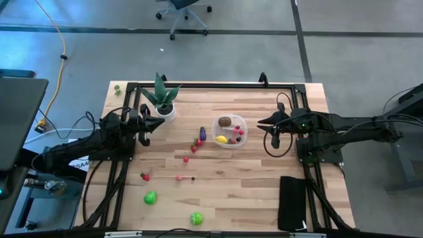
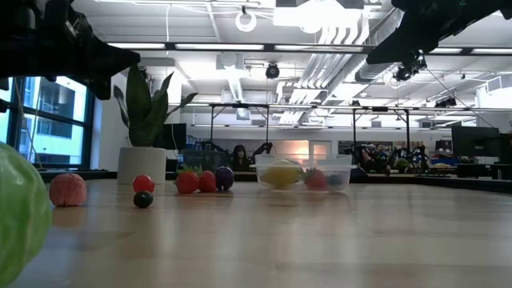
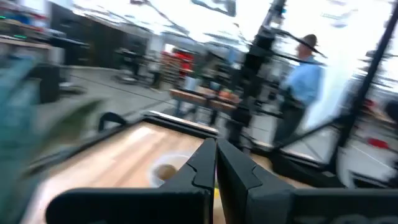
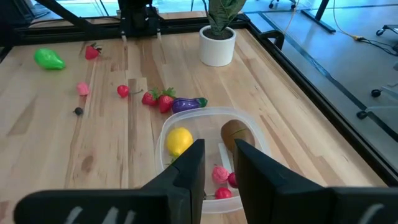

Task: Pick and placing Produce into tupperware
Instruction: Put the cabbage into the transparent bin

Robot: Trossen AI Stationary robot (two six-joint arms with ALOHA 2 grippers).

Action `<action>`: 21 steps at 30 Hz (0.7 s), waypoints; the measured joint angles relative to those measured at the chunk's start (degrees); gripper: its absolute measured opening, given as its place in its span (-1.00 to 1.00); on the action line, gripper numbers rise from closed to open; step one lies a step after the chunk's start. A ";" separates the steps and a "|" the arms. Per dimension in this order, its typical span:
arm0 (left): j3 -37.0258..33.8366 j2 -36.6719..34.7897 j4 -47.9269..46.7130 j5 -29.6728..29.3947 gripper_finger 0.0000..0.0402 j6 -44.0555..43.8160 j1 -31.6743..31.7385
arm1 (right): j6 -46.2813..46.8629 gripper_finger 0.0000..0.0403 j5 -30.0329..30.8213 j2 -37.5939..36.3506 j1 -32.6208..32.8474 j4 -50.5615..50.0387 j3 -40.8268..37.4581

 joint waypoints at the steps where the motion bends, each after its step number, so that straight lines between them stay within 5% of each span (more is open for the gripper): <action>1: -0.02 0.00 -0.05 -1.15 -0.99 0.00 0.02 | 0.00 -0.64 0.00 0.00 0.00 0.00 0.00; 14: -0.02 0.02 0.19 -2.10 -0.99 0.23 0.02 | -0.01 -0.64 0.00 0.00 0.00 0.00 0.00; 21: 0.45 -0.02 21.12 20.18 -0.99 0.30 -1.43 | -0.02 -0.64 0.00 0.02 0.00 -0.01 0.00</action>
